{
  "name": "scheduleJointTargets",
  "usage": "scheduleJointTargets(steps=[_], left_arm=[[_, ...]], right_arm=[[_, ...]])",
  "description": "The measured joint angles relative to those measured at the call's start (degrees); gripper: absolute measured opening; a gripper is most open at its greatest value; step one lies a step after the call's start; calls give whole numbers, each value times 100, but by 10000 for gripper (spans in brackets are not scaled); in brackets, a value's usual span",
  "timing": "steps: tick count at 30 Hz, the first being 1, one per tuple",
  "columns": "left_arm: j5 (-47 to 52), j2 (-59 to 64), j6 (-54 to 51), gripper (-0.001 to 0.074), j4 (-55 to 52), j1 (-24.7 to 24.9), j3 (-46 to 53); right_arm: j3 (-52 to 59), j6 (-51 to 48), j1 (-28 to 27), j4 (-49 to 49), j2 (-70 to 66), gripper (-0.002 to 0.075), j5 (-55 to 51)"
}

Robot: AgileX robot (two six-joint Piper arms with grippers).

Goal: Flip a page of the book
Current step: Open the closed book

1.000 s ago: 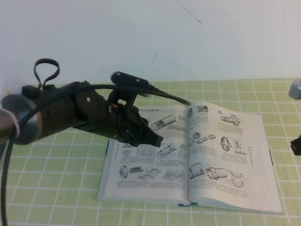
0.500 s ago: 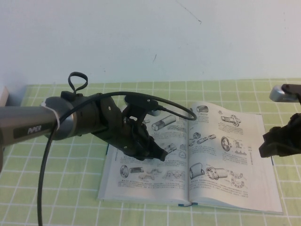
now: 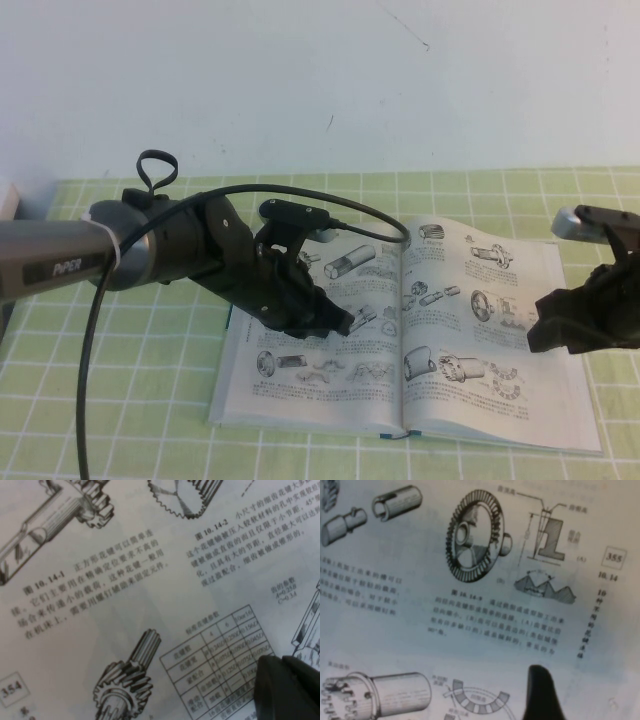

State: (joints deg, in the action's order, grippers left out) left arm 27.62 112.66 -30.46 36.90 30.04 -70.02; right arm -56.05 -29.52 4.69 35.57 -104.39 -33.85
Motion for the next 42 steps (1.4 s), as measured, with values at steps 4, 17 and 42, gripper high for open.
scheduleJointTargets(steps=[4, 17, 42], left_arm=[[13, 0, 0, -2, 35, 0, 0], [36, 0, 12, -2, 76, 0, 0], [47, 0, -14, -2, 101, 0, 0]], right_arm=[[0, -265, 0, 342, -209, 410, 22], [-58, -660, 0, 867, -400, 407, 22], [-103, -2151, -21, 3322, -963, 405, -835]])
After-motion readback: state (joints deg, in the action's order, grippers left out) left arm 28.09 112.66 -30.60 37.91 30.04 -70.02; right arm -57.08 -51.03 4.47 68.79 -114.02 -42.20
